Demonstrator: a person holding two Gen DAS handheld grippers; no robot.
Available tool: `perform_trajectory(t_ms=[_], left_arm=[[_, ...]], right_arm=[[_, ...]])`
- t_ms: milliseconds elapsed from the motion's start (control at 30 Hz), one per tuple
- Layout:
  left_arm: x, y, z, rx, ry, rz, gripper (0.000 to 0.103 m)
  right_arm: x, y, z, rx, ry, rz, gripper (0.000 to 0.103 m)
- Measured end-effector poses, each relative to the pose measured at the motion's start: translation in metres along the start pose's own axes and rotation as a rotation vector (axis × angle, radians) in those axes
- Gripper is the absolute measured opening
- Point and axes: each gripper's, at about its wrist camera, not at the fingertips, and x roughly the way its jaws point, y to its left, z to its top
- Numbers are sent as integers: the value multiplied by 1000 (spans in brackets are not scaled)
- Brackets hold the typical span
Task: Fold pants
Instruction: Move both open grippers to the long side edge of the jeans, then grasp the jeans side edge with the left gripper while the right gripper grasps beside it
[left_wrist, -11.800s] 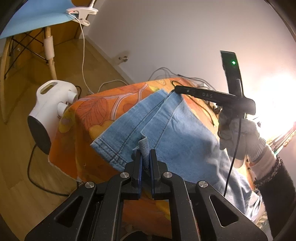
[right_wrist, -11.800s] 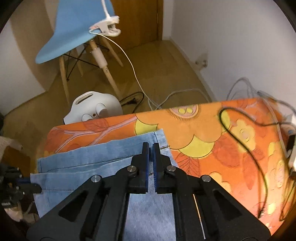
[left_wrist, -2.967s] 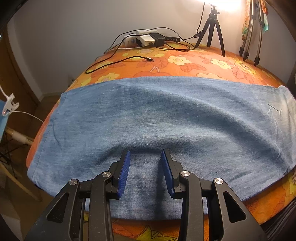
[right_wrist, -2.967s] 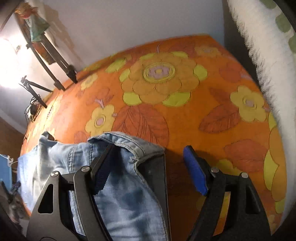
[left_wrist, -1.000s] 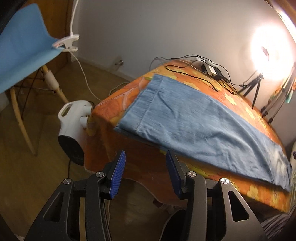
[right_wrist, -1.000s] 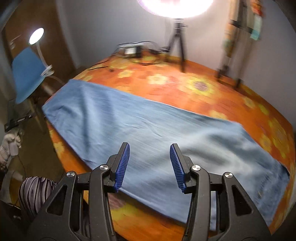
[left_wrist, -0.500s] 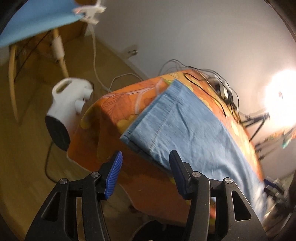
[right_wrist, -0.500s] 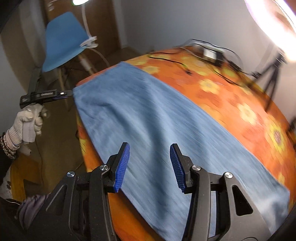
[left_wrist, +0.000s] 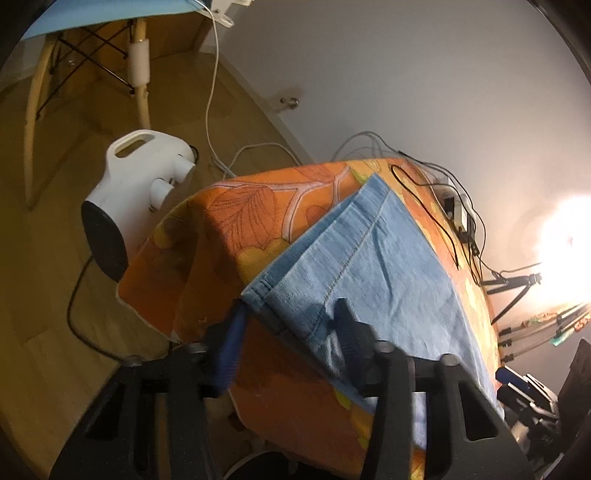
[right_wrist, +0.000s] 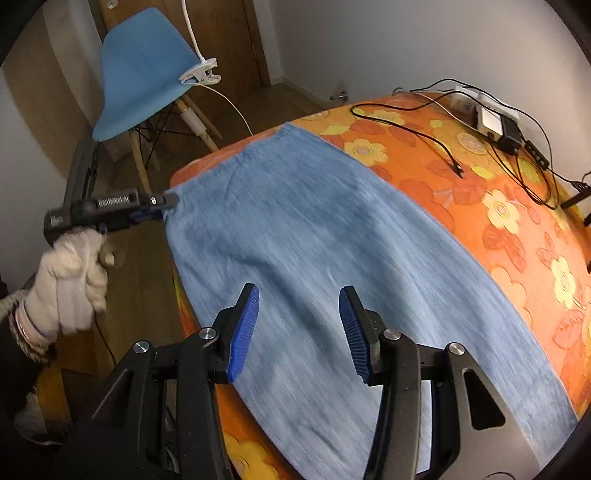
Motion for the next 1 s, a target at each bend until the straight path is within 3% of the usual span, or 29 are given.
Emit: perform_trajectory(t_ms=[67,200,333,500,833,1000], left_arm=[[-1,-1,-1,-2,-9,6,29],[-10,-5,-4,12,-44,-2,14],[-19,-19,-8,81,-93,-5,12],[-25,-37,-16,178,-124,-5,12],[-28,-60,-34,351,-150,-12,12],[-30,-66,-40,404,-157,-31,12]], right_arm=[[3,1,9,17,-3,16,47],[13,3,31,64,0,64,47],[26,8,56,110,3,108,48],[54,23,94,137,28,177,65],[136,53,154,155,131,174,68],[169,56,166,172,191,107,68]])
